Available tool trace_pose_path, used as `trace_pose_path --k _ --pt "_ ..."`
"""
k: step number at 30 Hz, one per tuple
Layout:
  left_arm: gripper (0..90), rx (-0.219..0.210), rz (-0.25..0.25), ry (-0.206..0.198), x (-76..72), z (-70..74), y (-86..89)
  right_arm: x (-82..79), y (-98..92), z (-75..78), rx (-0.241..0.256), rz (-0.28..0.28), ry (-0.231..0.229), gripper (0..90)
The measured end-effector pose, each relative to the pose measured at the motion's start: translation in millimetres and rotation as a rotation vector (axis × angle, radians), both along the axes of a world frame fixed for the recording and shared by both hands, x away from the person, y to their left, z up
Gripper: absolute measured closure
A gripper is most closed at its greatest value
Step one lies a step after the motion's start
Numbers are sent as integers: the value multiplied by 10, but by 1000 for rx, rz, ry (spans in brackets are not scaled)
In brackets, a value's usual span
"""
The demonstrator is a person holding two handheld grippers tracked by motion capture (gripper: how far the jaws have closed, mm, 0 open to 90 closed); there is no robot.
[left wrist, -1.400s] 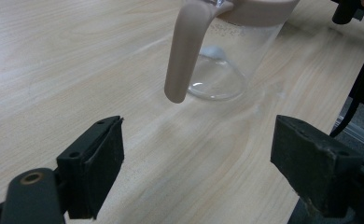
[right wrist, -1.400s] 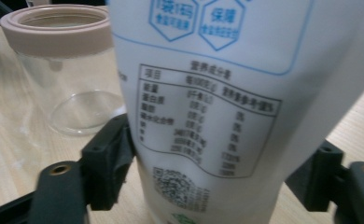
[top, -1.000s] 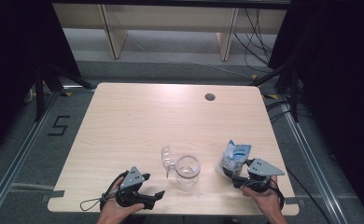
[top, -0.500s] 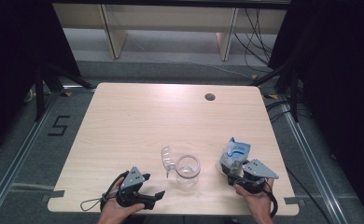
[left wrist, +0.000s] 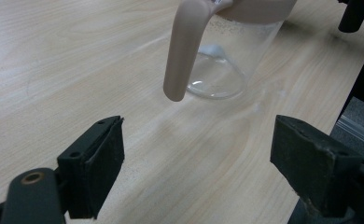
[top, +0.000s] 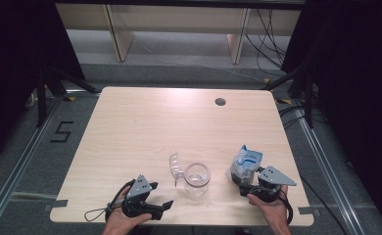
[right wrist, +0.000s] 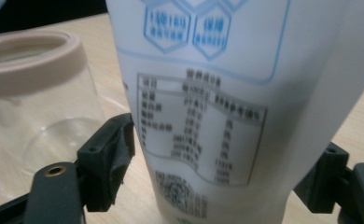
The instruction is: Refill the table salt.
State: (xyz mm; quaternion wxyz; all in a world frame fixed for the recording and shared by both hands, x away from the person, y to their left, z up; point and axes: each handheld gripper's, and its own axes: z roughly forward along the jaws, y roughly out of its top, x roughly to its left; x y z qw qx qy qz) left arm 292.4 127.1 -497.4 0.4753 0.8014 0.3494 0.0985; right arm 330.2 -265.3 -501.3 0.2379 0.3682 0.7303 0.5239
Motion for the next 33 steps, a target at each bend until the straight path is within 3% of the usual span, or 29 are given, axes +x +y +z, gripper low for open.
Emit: trace_pose_path --k 4,5,7,8,13,14,16,18,19,20,22,24,26,29,30,32,33 --pt "171 -4 5 9 -1 -2 -2 2 10 31 -8 43 -21 205" --pt "171 -6 6 10 -2 -3 -4 20 13 27 -21 50 -58 204" --pt "171 2 -6 -2 5 -2 0 16 23 30 -10 60 -19 208" --pt "172 -4 2 8 1 -5 -6 29 21 25 -14 56 -41 212" --pt "172 2 6 10 -5 -3 -11 77 30 6 -21 79 -44 214" --pt "172 -3 2 11 1 -7 -10 95 23 0 -27 83 -65 216" --pt "173 -5 3 11 1 -7 -10 100 20 0 -32 98 -52 224" --pt "173 -6 3 11 1 -6 -8 102 22 -7 -34 88 -68 226" --pt "173 -7 3 11 1 -5 -7 121 19 -14 -24 112 -69 227" --pt "173 -6 2 11 1 -4 -6 140 2 -14 -45 112 -88 229" --pt "174 -6 3 11 0 -5 -8 150 -4 -24 -29 124 -70 236" --pt "173 -5 1 11 1 -5 -9 167 -25 -26 -49 124 -96 245" --pt "173 -5 2 12 2 -2 -7 171 -29 -32 -34 127 -75 254" --pt "173 -4 2 10 4 -1 -2 198 -34 -52 -46 139 -94 262" --pt "174 -4 2 10 5 -1 -1 207 -32 -58 -43 170 -67 263" --pt "174 -4 1 11 4 0 -1 220 -25 -76 -42 145 -92 269" --pt "174 -3 1 10 4 2 0 210 -22 -82 -35 145 -64 275"
